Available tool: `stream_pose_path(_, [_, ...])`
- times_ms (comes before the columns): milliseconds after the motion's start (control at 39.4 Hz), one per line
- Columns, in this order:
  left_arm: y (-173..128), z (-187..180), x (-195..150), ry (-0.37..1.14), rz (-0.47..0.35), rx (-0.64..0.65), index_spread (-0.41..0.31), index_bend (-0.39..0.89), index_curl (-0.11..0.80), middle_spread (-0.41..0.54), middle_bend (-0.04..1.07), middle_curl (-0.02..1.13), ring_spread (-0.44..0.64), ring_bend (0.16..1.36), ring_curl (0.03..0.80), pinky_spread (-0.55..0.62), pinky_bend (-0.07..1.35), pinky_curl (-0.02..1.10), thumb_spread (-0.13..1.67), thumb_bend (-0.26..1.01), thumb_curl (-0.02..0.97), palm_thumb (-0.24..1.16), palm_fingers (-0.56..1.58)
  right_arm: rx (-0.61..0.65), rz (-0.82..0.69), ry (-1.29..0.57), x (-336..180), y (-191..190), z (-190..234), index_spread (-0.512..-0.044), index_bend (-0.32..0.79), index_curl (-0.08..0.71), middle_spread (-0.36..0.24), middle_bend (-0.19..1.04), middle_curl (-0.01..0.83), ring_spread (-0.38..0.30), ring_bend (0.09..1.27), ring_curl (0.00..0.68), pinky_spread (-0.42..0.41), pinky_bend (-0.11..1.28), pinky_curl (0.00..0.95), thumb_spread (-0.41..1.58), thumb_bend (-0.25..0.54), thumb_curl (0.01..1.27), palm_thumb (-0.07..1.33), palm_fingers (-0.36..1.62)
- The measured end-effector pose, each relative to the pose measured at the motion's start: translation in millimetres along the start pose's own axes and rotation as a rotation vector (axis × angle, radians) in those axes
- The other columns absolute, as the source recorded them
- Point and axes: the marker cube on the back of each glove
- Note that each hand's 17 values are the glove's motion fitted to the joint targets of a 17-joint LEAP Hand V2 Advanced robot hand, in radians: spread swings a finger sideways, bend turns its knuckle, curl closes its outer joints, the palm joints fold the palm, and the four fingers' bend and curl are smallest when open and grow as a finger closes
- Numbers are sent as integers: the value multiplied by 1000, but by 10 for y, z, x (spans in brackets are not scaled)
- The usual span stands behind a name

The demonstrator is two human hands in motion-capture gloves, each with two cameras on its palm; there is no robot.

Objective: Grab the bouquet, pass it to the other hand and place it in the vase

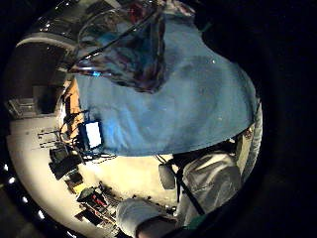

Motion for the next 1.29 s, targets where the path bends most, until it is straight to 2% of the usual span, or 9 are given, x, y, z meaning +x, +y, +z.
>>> stream_pose_path(127, [-121,-50,92,95,25,14,-19,147,291,122,189,369,187,506,307,151,348,373,1076,-19,251,3,398,15,25,-169,-281,17,-171,-225,340,385,-173,766,634,-203,949,555,-241,728,483,1125,-43,321,785,1476])
stream_pose_path(381, [-481,-396,589,510,124,148,-22,156,306,101,196,377,169,488,304,133,308,364,1109,7,266,79,455,156,-40,-421,-1010,130,-556,-225,473,483,-162,845,663,-192,998,579,-224,759,513,1120,-7,313,797,1425])
stream_pose_path(660, [-754,-822,1183,1055,82,471,57,82,273,138,183,382,186,528,326,164,346,386,1102,33,302,267,322,272,-145,-658,-1416,41,-293,-217,503,544,-149,889,673,-185,1038,589,-219,794,534,1133,26,348,936,1387])
stream_pose_path(888, [-902,-973,1645,1088,77,598,90,78,240,124,211,381,159,592,334,142,380,387,1050,4,323,357,358,345,-212,-642,-1785,364,-141,-213,491,572,-145,911,673,-181,1053,589,-216,805,544,1131,27,375,1004,1368])
stream_pose_path(1040, [-997,-1010,1604,1141,33,719,40,91,220,-2,298,393,22,610,325,-3,446,383,1017,18,346,460,728,324,-278,-677,-1888,591,62,-211,461,582,-145,921,672,-180,1064,588,-214,809,547,1135,7,390,1009,1357])
stream_pose_path(1066, [-1010,-1013,1575,1151,23,746,15,107,224,-48,350,402,-20,587,313,-51,443,373,1018,33,354,501,851,300,-289,-691,-1903,627,92,-212,447,582,-145,922,671,-180,1069,589,-217,803,543,1135,2,391,1007,1350])
stream_pose_path(1116, [-1010,-1030,1528,1141,8,790,-84,164,239,-144,487,417,-181,661,329,-208,528,384,1020,90,380,628,1446,245,-314,-717,-1932,687,136,-218,373,568,-151,916,664,-183,1083,588,-226,816,544,1123,-7,397,1008,1318])
stream_pose_path(1192, [-998,-1047,1461,1091,-12,837,-153,233,283,-210,569,478,-256,771,387,-279,584,429,996,86,391,676,1534,130,-360,-769,-1969,745,181,-224,283,556,-158,893,650,-190,1082,579,-244,822,536,1093,-14,408,1013,1290])
stream_pose_path(1294, [-990,-1068,1389,1062,-18,850,-217,306,337,-274,662,540,-317,811,433,-342,625,470,977,50,395,683,1494,17,-432,-803,-1968,770,229,-237,170,532,-164,798,616,-198,1050,562,-267,833,523,1003,-41,430,971,1221])
